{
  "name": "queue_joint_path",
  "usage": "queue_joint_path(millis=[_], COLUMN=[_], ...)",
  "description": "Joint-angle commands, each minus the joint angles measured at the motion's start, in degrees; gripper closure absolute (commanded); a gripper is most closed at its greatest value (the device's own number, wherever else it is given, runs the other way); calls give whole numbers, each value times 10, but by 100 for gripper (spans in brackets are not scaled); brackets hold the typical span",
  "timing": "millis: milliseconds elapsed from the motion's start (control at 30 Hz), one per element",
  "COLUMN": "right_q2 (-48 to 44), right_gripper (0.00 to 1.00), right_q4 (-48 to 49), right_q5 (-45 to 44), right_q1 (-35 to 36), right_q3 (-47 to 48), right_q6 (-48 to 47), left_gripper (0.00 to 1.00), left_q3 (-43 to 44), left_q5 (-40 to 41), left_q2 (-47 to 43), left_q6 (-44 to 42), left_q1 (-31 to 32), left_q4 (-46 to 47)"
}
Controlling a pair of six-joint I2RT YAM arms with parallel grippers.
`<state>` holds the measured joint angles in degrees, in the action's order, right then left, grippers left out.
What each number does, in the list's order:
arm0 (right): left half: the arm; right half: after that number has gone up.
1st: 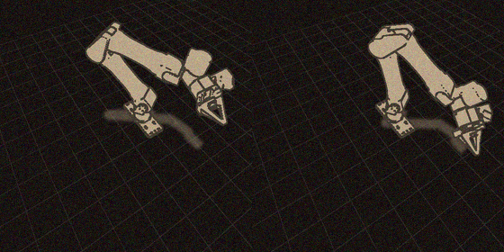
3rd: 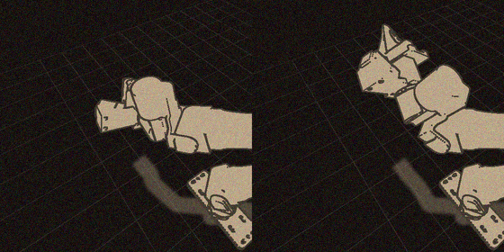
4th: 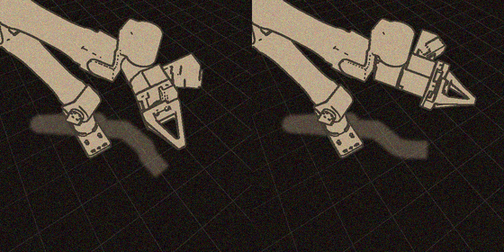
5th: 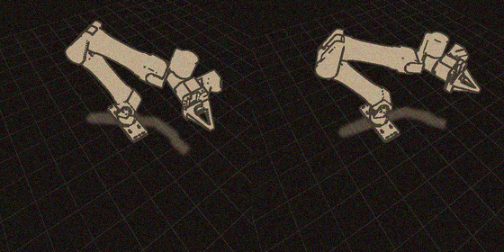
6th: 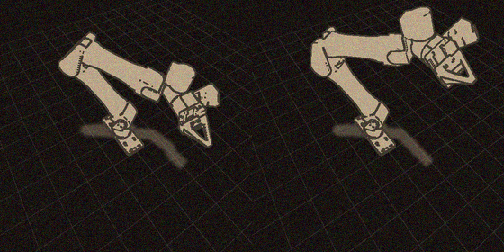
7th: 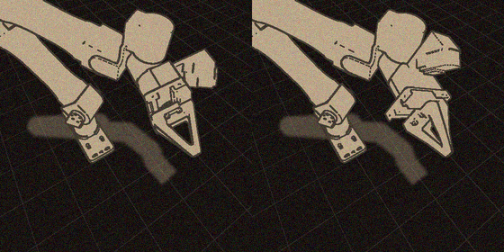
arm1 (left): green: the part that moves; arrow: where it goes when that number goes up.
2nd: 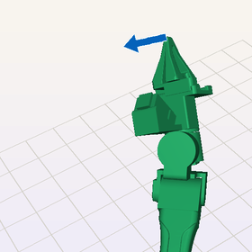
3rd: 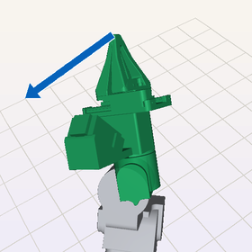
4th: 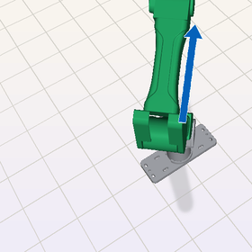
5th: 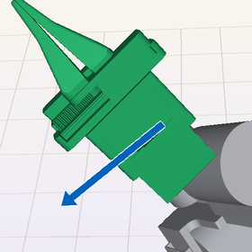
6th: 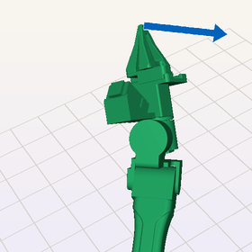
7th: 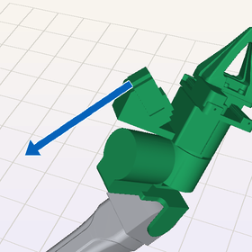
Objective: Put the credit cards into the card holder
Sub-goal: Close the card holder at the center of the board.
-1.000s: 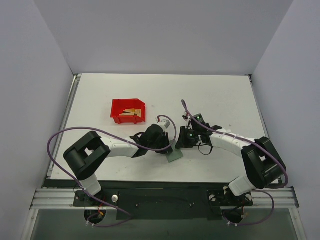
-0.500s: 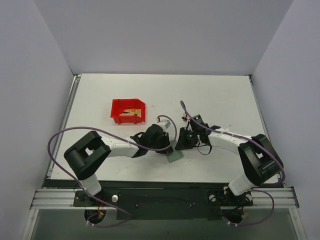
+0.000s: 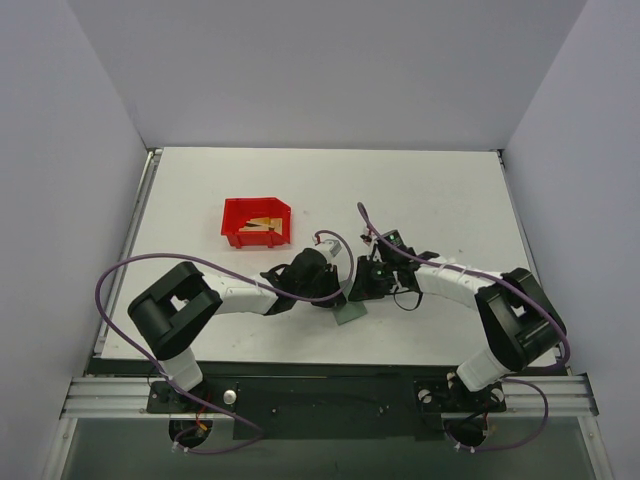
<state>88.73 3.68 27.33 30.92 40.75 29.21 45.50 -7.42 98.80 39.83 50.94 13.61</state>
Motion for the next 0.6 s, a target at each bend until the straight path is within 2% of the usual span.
queue_joint_path(millis=[0, 300, 567], right_q2=[9, 29, 72], right_gripper=[90, 92, 93], right_q4=[-3, -35, -130], right_q5=[4, -43, -91], right_q1=[12, 23, 50], right_q3=[23, 48, 111], right_q6=[-13, -13, -26], left_gripper=[100, 100, 100], left_q3=[5, 3, 4], left_q5=[-3, -4, -6], left_q2=[17, 16, 17], left_q6=[-5, -6, -7], left_q1=[3, 3, 2], left_q4=[-18, -18, -17])
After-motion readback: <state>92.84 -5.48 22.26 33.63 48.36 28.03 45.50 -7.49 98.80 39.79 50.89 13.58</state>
